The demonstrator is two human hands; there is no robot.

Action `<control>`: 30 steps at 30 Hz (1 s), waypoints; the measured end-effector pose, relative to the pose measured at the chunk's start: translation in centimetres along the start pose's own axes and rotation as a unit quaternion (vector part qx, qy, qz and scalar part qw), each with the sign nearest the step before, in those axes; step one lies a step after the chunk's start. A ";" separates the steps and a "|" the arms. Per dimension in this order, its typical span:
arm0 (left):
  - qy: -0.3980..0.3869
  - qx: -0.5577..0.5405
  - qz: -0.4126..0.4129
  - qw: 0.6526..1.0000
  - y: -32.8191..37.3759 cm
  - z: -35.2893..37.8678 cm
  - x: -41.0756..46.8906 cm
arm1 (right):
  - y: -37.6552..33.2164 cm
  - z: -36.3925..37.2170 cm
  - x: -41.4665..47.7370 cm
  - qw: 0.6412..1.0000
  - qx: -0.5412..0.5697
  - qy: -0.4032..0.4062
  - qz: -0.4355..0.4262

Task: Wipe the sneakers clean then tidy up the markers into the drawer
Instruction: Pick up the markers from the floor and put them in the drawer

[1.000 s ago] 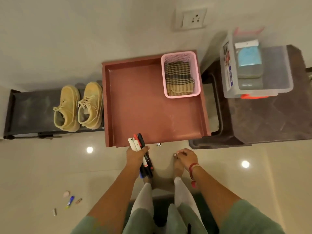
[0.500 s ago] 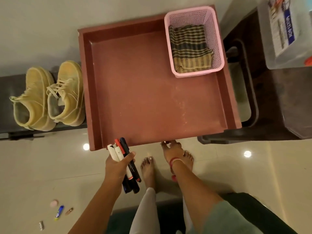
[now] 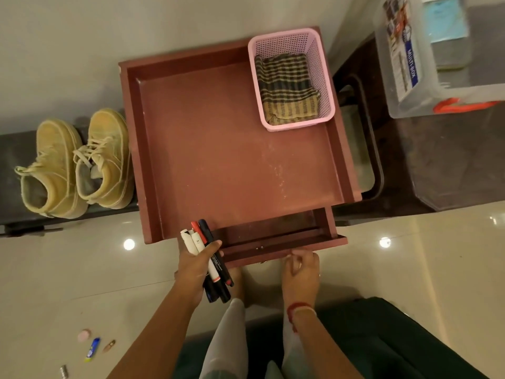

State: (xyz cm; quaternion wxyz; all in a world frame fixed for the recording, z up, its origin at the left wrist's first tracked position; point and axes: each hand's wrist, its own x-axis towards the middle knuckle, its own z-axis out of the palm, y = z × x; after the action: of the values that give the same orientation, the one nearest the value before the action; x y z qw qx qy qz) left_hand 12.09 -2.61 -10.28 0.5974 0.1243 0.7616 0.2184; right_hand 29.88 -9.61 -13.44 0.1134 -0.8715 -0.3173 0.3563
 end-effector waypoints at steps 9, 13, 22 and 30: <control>-0.086 -0.034 -0.018 0.996 0.2 0.6 -0.8 | 0.1 -2.1 1.8 0.928 -0.315 -0.092 -0.175; -0.101 -0.064 -0.038 0.992 -0.1 0.8 -0.5 | -2.4 -2.1 2.0 0.907 -0.385 -0.149 -0.083; -0.094 -0.053 -0.070 0.992 -1.4 1.7 0.3 | -3.9 -0.7 0.9 0.941 0.133 -0.312 0.011; -0.103 -0.043 -0.070 0.991 -2.0 1.5 -0.1 | -3.6 -0.1 -0.7 0.912 0.174 -0.370 0.042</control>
State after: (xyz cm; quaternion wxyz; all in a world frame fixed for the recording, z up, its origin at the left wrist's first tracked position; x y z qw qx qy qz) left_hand 13.71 -4.13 -11.47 0.6915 0.0666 0.6925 0.1944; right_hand 27.89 -7.21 -11.44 0.1228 -0.6560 -0.2325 0.7074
